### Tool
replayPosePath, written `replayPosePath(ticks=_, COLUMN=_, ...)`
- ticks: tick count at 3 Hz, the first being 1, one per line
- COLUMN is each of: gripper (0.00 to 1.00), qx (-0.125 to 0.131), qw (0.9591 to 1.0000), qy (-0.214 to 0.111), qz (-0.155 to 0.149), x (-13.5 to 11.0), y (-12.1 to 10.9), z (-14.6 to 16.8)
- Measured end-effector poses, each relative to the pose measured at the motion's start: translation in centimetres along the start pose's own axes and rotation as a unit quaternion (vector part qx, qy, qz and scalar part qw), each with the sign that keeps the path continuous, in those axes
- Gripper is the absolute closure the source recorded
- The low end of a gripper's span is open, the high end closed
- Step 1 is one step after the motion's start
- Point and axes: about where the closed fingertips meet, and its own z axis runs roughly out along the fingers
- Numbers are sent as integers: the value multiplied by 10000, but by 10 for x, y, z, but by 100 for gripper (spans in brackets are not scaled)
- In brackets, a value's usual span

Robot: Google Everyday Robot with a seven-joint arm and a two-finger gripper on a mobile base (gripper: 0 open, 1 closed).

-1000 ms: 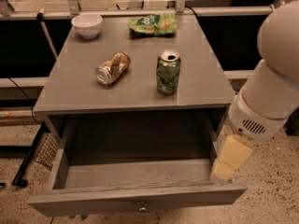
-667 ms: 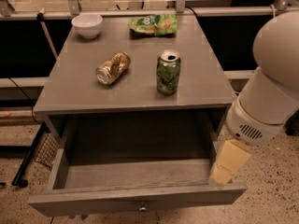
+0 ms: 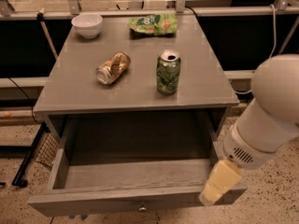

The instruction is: Close top drawer

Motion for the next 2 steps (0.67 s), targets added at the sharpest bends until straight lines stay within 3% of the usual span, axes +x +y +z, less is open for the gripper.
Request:
replayPosePath(ticks=1, gripper=3, qx=-95, qw=9985, qy=119, qz=525, x=8, y=16, z=43)
replayPosePath(ticks=2, gripper=27, qx=-38, qw=9962, qy=261, qz=833, x=14, y=24, z=62)
